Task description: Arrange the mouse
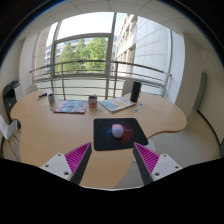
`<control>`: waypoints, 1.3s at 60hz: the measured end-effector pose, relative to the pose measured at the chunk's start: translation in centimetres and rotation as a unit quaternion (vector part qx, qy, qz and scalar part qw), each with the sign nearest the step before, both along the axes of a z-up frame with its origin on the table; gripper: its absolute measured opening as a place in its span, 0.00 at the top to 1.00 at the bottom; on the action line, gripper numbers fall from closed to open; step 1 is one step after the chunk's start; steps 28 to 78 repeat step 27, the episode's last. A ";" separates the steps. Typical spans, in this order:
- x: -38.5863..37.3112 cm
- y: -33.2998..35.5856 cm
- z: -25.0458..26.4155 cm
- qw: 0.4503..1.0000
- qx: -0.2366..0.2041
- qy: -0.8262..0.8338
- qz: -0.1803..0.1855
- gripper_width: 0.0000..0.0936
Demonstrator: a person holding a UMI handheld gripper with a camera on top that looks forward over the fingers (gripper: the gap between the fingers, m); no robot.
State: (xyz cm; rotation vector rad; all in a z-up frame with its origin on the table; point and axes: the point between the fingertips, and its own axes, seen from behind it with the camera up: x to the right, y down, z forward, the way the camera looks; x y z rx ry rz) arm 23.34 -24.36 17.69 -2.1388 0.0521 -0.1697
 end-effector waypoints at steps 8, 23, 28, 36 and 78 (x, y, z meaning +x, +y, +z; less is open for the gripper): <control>-1.3 -4.1 0.7 1.000 -0.001 -0.009 0.000 0.10; -1.6 -6.8 2.0 0.999 0.008 -0.032 -0.003 0.10; -2.0 -6.9 1.9 1.000 0.005 -0.031 0.002 0.10; -2.0 -6.9 1.9 1.000 0.005 -0.031 0.002 0.10; -2.0 -6.9 1.9 1.000 0.005 -0.031 0.002 0.10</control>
